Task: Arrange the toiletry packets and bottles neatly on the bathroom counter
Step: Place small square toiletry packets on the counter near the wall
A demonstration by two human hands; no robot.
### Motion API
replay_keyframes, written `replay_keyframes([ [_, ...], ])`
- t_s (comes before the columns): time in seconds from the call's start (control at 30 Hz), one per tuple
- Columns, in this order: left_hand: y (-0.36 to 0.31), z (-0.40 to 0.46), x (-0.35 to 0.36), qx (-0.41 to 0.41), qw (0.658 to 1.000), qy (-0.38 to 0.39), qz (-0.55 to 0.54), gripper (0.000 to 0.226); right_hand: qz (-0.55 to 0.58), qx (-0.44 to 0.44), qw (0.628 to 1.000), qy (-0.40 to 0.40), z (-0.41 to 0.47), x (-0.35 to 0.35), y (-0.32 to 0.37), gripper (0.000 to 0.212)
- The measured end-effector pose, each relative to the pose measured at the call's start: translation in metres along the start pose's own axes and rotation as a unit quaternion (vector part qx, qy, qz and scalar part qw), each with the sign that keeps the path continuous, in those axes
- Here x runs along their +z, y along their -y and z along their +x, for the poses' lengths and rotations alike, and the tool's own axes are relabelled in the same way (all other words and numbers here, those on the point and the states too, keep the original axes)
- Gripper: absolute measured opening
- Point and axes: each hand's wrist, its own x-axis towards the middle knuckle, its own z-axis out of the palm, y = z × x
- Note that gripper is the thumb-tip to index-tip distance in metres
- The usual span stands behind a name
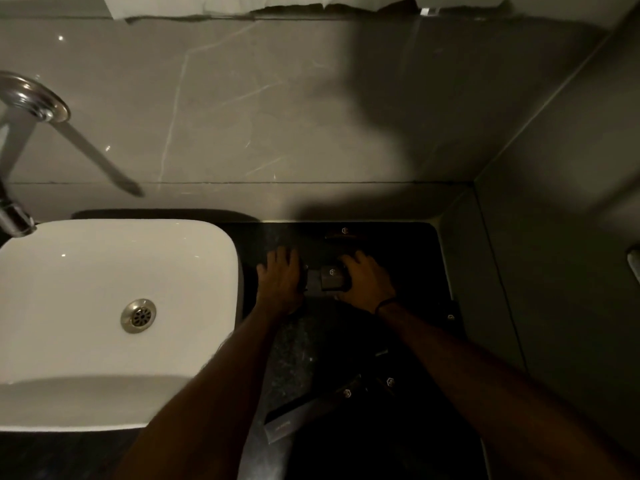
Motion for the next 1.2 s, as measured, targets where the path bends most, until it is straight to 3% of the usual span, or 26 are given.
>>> replay_keyframes([
  [0.07, -0.009, -0.011, -0.001, 0.019, 0.996, -0.083, 0.002, 0.071, -0.029, -0.003, 0.997, -0.073, -0.013, -0.002, -0.013, 0.071],
  [0.13, -0.023, -0.024, 0.003, 0.056, 0.992, -0.109, -0.041, 0.061, -0.032, 0.021, 0.991, -0.125, -0.025, -0.007, -0.03, 0.063],
  [0.23, -0.055, -0.043, 0.017, 0.143, 0.978, 0.018, -0.15, 0.046, 0.001, 0.072, 0.992, -0.102, -0.033, -0.014, -0.051, 0.059],
  [0.33, -0.085, -0.059, 0.034, 0.203, 0.951, 0.163, -0.169, 0.035, 0.038, 0.075, 0.995, -0.06, -0.032, -0.017, -0.058, 0.048],
  [0.5, -0.109, -0.057, 0.05, 0.229, 0.942, 0.205, -0.133, 0.033, 0.063, 0.065, 0.994, -0.062, -0.027, -0.018, -0.059, 0.03],
  [0.63, -0.112, -0.043, 0.049, 0.19, 0.945, 0.188, -0.187, 0.033, 0.139, 0.099, 0.981, -0.097, -0.027, -0.015, -0.072, 0.027],
  [0.73, -0.113, -0.025, 0.044, 0.142, 0.956, 0.109, -0.231, 0.036, 0.249, 0.172, 0.942, -0.148, -0.029, -0.016, -0.079, 0.026],
  [0.87, -0.124, 0.0, 0.04, 0.109, 0.963, 0.028, -0.244, 0.032, 0.456, 0.265, 0.831, -0.178, -0.029, -0.015, -0.083, 0.03],
  [0.93, -0.131, 0.013, 0.039, 0.09, 0.969, 0.018, -0.231, 0.031, 0.508, 0.284, 0.794, -0.178, -0.029, -0.013, -0.084, 0.028],
  [0.97, -0.134, 0.019, 0.039, 0.08, 0.97, 0.014, -0.228, 0.03, 0.509, 0.286, 0.792, -0.179, -0.028, -0.012, -0.084, 0.027],
  [1.2, -0.141, 0.042, 0.047, 0.0, 0.975, 0.012, -0.224, 0.022, 0.345, 0.197, 0.898, -0.189, -0.023, -0.003, -0.093, 0.029],
])
